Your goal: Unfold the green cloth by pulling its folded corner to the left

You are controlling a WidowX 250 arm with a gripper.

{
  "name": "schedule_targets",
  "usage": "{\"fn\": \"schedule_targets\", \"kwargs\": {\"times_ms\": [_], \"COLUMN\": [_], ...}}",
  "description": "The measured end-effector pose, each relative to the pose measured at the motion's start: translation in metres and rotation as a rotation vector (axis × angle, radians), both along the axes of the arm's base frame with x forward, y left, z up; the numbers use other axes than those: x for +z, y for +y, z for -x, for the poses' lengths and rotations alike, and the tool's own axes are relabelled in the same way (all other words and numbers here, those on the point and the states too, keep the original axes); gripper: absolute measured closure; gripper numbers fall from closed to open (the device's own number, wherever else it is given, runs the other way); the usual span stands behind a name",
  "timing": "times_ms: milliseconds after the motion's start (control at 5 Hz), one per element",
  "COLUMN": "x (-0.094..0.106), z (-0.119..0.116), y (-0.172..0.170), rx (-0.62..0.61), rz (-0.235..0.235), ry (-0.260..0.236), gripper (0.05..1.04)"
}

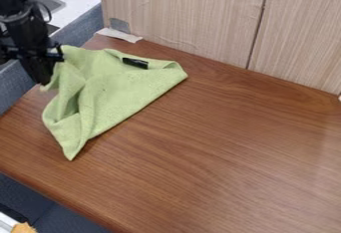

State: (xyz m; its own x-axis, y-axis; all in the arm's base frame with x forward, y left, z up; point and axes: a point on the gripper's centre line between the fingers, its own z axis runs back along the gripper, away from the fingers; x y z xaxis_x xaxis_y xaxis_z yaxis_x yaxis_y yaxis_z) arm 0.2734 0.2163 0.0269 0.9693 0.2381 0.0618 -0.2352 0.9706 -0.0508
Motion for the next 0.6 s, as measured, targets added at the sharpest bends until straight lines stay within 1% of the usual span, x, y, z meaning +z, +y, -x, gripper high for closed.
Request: {"fn": "schedule_targets", "kwargs": {"times_ms": [200,400,600], "x": [-0.012,-0.02,-0.021], "z": [0.008,0.012,0.013], "y": [0.013,0.024,0.027], "rx": [0.013,0.028,0.027], "rz": [0.008,-0.005,-0.016], "ry": [0.024,0.052,0.066], "gripper": [1.029,1.029,1.007]}}
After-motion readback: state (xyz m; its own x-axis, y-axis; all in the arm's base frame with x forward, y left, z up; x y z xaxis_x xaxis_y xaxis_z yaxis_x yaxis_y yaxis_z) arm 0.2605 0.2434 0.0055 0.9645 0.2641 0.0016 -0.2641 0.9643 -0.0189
